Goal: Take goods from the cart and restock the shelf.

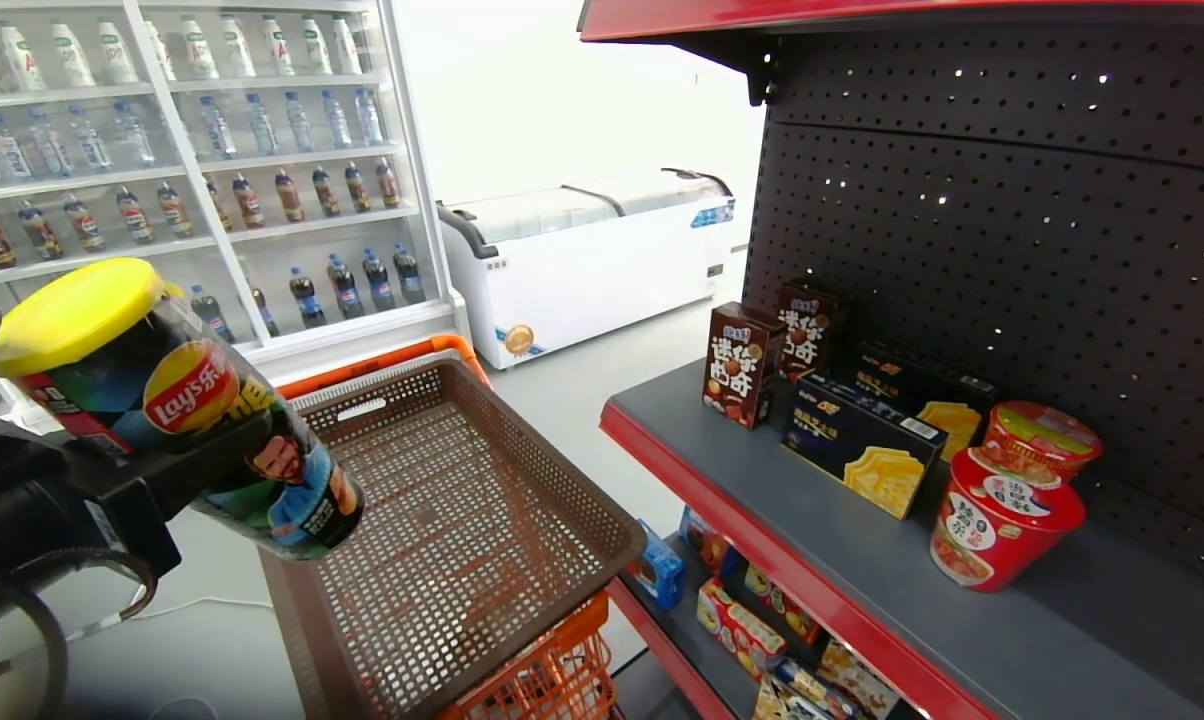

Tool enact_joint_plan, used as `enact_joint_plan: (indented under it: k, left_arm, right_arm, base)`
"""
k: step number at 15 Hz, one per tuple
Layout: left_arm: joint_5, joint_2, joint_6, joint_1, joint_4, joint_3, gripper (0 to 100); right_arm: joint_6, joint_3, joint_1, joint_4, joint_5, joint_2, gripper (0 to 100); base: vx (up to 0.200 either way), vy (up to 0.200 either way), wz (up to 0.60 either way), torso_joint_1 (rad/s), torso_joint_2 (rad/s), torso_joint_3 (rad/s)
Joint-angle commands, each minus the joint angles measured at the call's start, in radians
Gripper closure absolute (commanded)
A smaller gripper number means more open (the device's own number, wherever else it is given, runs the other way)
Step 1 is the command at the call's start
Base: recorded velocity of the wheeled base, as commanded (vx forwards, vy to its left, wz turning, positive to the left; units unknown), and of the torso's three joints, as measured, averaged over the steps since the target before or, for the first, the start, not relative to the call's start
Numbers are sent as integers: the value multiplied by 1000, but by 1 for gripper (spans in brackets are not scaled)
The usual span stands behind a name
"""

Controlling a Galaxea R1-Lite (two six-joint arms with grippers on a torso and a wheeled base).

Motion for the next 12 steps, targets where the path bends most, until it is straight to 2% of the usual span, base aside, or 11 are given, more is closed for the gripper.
enact_joint_plan:
  k: [1, 3, 6, 12]
  left_arm:
    - [2, -43, -1, 3, -5, 5, 100]
    - [5, -78, -4, 10, 6, 39, 100]
    - [4, -87, -7, 30, 0, 85, 100]
    - [1, -87, -6, 30, -5, 85, 100]
  right_arm:
    - [0, 0, 0, 0, 1, 0, 0]
    - [1, 0, 0, 0, 1, 0, 0]
    - [1, 0, 0, 0, 1, 0, 0]
    - [1, 0, 2, 0, 1, 0, 0]
  base:
    - [0, 0, 0, 0, 0, 0]
    - [0, 0, 0, 0, 0, 0]
    - [0, 0, -600, -2, 2, 4]
    - [0, 0, -600, 2, 4, 6]
